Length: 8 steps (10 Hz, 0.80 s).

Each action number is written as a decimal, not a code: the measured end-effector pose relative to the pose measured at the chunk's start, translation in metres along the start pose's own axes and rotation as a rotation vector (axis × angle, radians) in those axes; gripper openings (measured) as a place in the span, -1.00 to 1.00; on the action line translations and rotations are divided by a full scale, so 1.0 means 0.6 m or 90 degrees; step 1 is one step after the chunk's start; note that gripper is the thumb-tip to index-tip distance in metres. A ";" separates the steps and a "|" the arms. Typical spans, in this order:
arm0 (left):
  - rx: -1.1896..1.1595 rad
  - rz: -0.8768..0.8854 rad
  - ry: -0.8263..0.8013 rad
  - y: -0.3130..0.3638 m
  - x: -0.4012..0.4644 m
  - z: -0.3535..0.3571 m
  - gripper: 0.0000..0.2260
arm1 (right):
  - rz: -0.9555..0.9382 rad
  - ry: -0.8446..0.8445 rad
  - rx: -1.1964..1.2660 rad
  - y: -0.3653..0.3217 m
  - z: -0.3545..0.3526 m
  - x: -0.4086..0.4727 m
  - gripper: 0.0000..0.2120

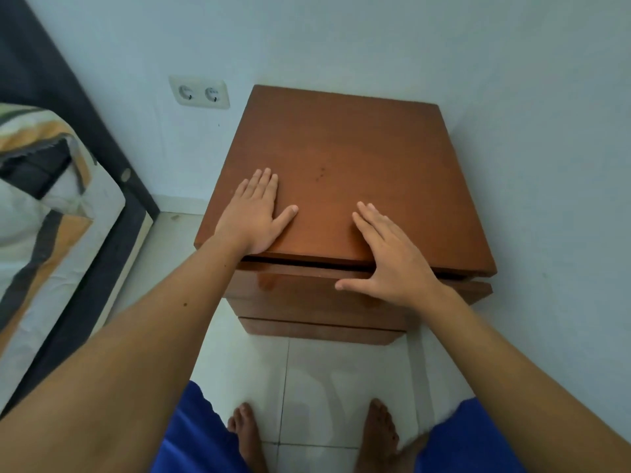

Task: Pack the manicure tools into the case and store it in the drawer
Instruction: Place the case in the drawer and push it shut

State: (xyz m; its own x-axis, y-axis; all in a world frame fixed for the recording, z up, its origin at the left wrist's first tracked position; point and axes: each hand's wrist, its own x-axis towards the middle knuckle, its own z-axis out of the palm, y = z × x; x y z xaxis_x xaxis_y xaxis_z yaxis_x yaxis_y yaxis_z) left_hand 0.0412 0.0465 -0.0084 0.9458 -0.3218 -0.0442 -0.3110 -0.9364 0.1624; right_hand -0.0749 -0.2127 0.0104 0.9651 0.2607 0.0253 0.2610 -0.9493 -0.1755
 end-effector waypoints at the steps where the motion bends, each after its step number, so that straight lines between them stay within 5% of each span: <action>1: -0.002 0.005 0.005 -0.003 0.002 0.002 -0.23 | 0.014 -0.001 -0.005 0.006 0.003 0.017 0.17; 8: 0.000 0.006 0.004 -0.003 0.003 0.006 -0.24 | 0.003 0.006 0.021 0.024 0.023 0.022 0.13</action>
State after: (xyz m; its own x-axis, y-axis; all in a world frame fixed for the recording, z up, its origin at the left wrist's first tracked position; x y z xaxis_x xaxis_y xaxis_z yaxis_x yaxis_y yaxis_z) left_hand 0.0432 0.0472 -0.0126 0.9433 -0.3299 -0.0368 -0.3200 -0.9332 0.1634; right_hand -0.0585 -0.2208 -0.0052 0.9666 0.2540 0.0332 0.2553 -0.9442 -0.2083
